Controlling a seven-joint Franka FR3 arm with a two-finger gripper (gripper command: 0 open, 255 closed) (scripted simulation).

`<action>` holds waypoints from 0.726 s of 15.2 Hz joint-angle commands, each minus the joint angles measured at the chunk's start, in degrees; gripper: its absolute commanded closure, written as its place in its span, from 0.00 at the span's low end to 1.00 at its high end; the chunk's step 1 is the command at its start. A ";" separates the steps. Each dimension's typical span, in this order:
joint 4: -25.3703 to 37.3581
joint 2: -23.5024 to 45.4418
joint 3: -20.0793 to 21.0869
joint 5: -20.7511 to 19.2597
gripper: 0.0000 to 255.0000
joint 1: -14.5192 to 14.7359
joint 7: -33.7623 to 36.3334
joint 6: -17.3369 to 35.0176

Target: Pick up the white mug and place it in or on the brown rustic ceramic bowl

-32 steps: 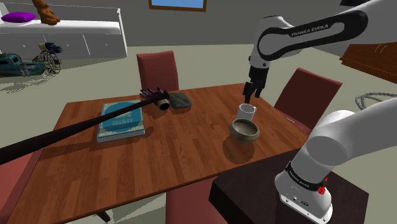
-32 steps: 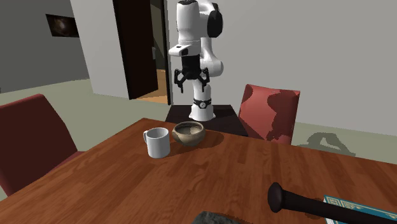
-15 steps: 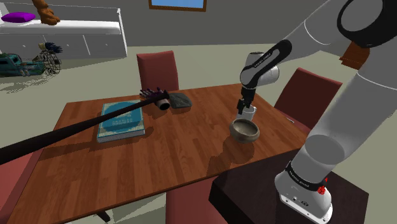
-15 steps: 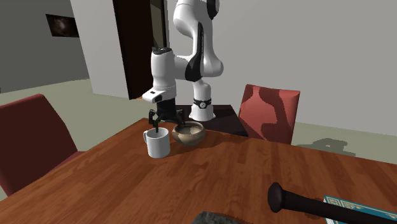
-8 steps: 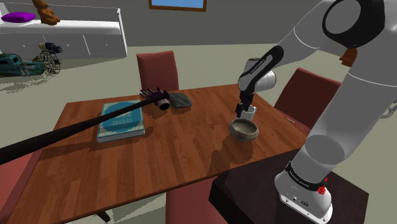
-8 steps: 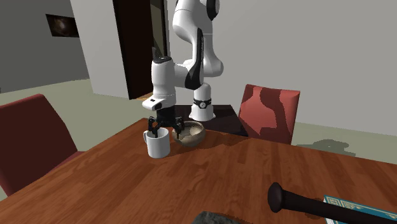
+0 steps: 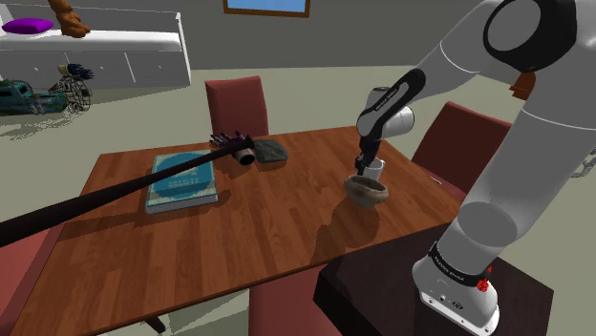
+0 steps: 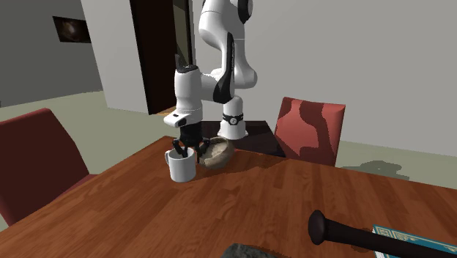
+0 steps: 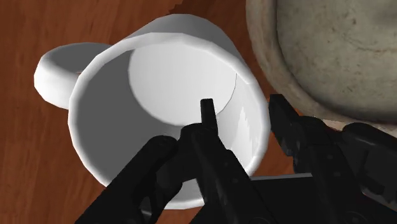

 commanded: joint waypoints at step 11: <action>-0.08 -1.92 -0.20 -1.03 1.00 0.04 0.52 -3.55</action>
